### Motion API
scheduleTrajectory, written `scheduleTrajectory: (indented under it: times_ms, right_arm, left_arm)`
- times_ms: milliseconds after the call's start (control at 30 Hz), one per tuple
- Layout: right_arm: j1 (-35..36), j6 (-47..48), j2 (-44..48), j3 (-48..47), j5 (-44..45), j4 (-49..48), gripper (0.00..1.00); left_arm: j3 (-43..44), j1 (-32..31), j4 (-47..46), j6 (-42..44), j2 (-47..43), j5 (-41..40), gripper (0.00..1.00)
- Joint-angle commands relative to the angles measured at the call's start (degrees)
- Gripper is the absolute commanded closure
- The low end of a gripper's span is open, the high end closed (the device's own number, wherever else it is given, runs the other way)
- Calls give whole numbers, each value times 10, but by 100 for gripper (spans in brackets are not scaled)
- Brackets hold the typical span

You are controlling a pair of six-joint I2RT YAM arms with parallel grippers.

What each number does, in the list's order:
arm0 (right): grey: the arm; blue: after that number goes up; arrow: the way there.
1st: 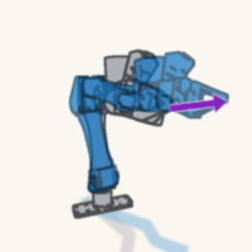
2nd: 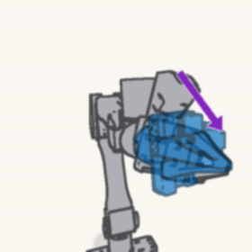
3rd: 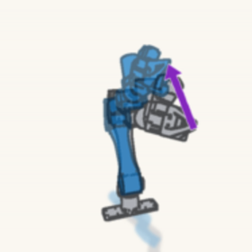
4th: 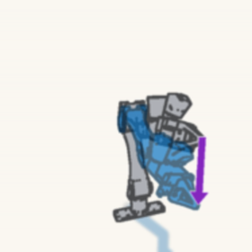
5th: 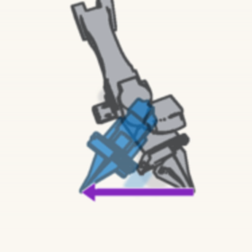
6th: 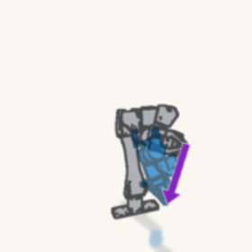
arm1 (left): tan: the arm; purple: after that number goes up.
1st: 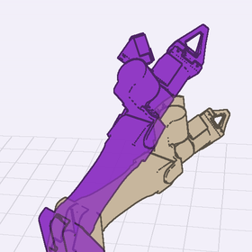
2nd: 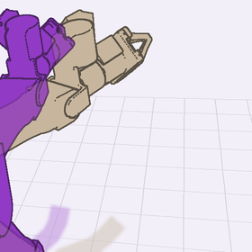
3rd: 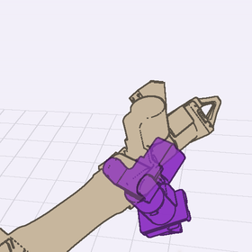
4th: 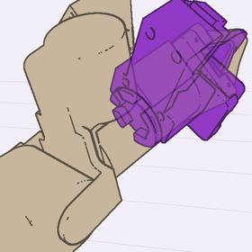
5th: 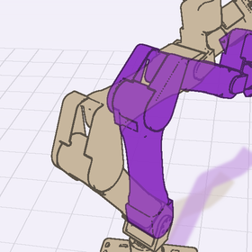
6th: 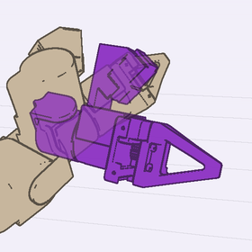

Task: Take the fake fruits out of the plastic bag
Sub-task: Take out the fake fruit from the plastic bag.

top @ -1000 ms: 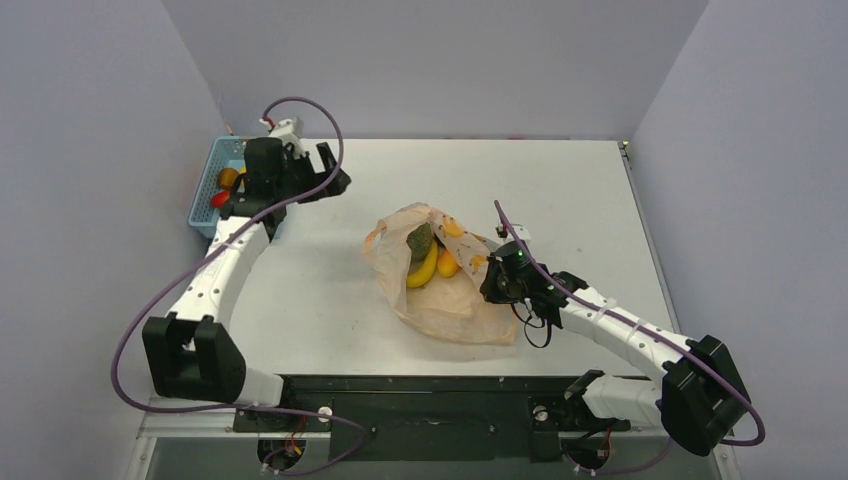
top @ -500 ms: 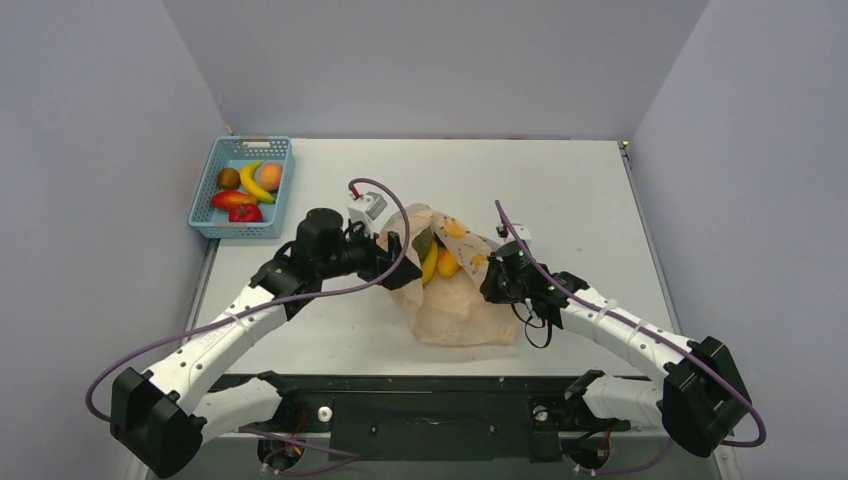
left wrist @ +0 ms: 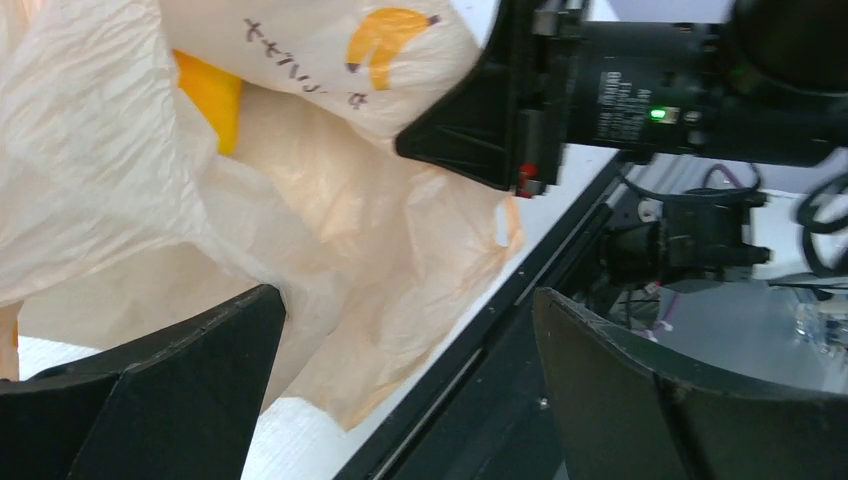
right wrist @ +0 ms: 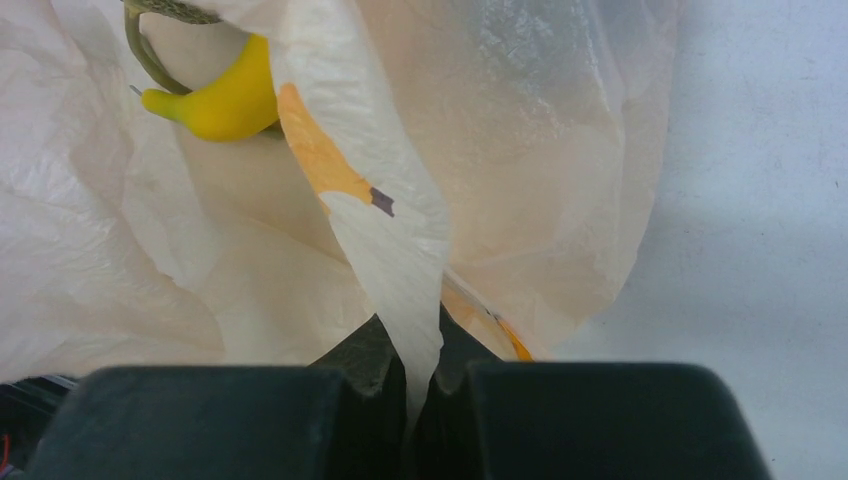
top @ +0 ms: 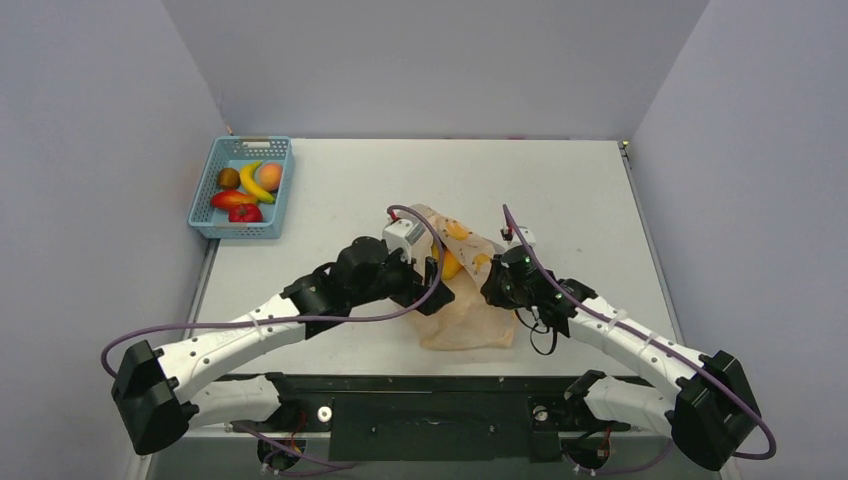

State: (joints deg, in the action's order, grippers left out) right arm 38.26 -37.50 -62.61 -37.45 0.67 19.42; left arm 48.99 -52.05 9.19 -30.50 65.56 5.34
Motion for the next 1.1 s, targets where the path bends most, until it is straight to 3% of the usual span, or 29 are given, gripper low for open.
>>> scheduleTrajectory:
  times_ms: [0, 400, 600, 667, 767, 867, 1067]
  right_arm:
    - [5, -8, 17, -4, 12, -18, 100]
    - [4, -3, 20, -21, 16, -10, 100]
    - [4, -1, 29, -20, 23, -3, 100]
    - [5, -1, 28, -20, 23, -3, 100]
    - [5, 1, 24, -21, 23, -4, 100]
    - [4, 0, 19, -22, 22, -6, 100]
    - [4, -6, 31, -16, 21, -10, 100]
  left_arm:
    - [50, -16, -22, -15, -53, -9, 7]
    - [161, -26, 31, -16, -10, 31, 7]
    - [235, -27, 198, -2, -29, -201, 6]
    - [251, -24, 233, 12, -42, -221, 4]
    - [235, -14, 178, 20, -64, -143, 3]
    - [208, -4, 113, -11, -56, -10, 3]
    - [154, -12, -77, -102, 27, 133, 9]
